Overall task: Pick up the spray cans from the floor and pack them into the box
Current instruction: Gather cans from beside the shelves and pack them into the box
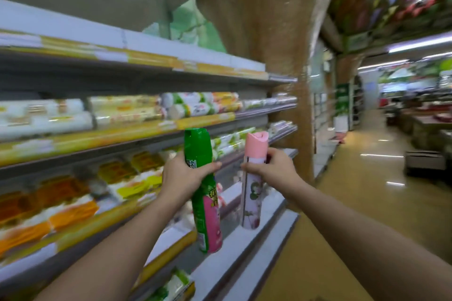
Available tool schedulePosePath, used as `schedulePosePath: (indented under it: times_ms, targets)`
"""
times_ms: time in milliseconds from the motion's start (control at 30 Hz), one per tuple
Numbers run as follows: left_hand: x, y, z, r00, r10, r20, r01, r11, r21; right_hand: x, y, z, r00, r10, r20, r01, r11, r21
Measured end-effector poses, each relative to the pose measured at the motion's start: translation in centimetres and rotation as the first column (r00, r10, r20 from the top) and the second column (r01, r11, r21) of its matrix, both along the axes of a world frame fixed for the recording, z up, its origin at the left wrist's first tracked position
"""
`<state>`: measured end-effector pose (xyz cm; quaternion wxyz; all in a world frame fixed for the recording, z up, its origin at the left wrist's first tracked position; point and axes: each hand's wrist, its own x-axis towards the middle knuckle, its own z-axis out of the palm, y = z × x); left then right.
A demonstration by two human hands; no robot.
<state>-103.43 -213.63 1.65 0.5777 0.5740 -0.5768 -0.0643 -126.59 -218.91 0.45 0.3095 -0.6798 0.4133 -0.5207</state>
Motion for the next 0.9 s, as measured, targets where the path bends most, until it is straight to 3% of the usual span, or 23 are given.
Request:
schedulePosePath:
  times_ms: [367, 667, 900]
  targets:
    - [-17.4, -13.6, -3.4, 0.951, -0.307, -0.05, 0.31, 0.943, 0.12, -16.6, -6.5, -2.8, 0.956, -0.288, -0.05, 0.291, 0.955, 0.054]
    - [-27.6, -27.3, -9.8, 0.818, -0.575, -0.005, 0.562, 0.798, 0.219, -24.3, -14.3, -8.2, 0.819, -0.526, -0.229, 0.555, 0.827, 0.09]
    - [-33.3, -37.4, -16.3, 0.721, -0.693, 0.012, 0.631, 0.664, 0.4, -29.6, -20.2, -14.9, 0.738, -0.616, -0.276, 0.672, 0.71, 0.211]
